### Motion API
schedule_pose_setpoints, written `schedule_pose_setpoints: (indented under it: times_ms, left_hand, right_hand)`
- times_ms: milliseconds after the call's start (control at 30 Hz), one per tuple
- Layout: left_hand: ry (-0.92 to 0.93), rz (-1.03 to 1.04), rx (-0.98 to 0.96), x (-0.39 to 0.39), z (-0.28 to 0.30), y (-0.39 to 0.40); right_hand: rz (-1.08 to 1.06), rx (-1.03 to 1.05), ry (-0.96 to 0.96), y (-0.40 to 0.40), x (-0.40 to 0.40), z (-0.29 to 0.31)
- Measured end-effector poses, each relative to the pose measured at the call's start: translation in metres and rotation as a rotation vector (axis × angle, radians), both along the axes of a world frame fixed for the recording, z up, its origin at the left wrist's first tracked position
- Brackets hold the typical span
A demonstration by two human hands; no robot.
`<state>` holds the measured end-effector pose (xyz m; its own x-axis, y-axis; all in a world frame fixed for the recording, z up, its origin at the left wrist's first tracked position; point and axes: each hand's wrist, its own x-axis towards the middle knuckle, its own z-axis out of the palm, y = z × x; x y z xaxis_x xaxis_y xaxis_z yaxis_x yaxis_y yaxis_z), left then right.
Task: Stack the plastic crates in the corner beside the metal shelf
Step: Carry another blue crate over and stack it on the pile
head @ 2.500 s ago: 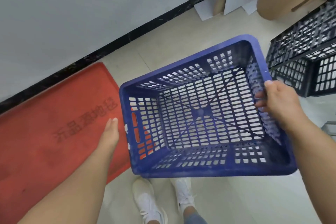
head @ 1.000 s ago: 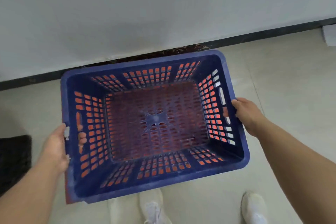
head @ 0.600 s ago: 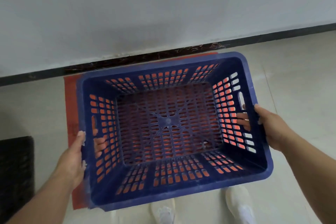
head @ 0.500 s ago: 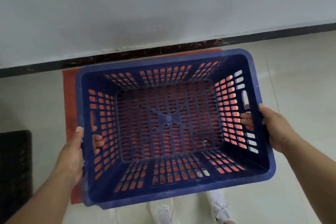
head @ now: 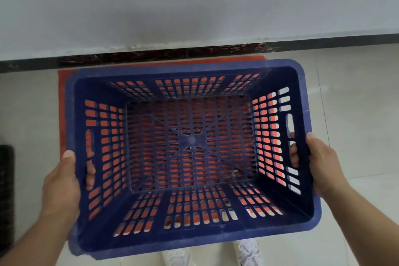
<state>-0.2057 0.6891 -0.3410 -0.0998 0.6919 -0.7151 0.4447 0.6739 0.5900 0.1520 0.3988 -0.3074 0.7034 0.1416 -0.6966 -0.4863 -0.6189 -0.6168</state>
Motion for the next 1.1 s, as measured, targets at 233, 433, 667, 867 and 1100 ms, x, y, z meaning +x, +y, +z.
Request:
schedule_pose_setpoints:
  times_ms: [233,433,667,867,1100]
  left_hand:
    - [0.003,0.005,0.056,0.026,0.055,0.0]
    - [-0.06,0.119,0.002,-0.011,0.143,-0.024]
    - [-0.112,0.397,0.062,-0.066,0.282,-0.094]
    - [-0.098,0.592,0.095,-0.112,0.391,-0.151]
    - [-0.116,0.793,0.198,-0.165,0.491,-0.212]
  right_hand:
    - [-0.024,0.001,0.043,0.019,0.01,0.034]
    - [0.081,0.018,0.088,0.033,0.017,0.113]
    - [0.357,0.02,0.091,0.07,0.012,0.238]
    - [0.611,0.096,0.054,0.115,-0.012,0.334]
    - [0.888,0.179,0.017,0.176,-0.071,0.436]
